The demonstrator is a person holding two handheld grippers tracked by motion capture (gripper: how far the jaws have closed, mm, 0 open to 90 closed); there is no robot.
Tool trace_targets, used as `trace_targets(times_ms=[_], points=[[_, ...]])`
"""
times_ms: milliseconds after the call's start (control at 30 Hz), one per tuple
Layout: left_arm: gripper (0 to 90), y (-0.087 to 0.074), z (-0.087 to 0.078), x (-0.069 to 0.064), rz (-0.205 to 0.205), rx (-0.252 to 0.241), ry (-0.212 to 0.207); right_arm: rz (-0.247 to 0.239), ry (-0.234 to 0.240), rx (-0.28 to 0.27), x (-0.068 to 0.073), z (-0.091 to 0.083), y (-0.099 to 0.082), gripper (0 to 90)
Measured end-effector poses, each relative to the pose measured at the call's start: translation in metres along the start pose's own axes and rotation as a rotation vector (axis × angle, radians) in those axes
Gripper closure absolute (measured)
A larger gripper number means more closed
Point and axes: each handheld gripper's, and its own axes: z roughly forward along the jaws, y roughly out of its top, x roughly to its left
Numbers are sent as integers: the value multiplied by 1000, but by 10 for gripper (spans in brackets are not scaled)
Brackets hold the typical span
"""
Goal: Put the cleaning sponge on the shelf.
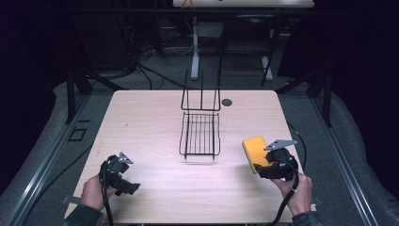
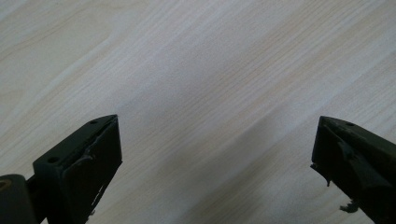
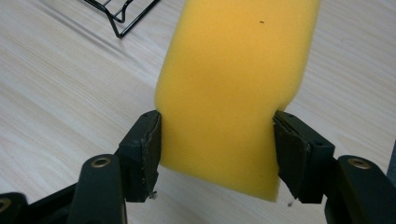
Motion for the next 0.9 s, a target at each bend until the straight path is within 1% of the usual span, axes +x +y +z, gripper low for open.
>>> trace_targets(times_ms=[267, 367, 500, 667, 767, 900], points=[[15, 4, 3, -2, 6, 1, -6, -21, 5, -11, 3, 0, 9, 375], [15, 6, 3, -2, 10, -1, -8, -22, 11, -18, 4, 1, 13, 376], [15, 5, 3, -3, 13, 2, -6, -38, 11, -31, 6, 1, 19, 378], [15, 5, 3, -2, 8, -2, -9, -41, 19, -26, 7, 4, 24, 380], [15, 6, 3, -2, 15, 0, -10, -48, 23, -27, 8, 6, 28, 381], [15, 5, 3, -3, 12, -3, -8, -48, 27, -37, 10, 7, 31, 384]])
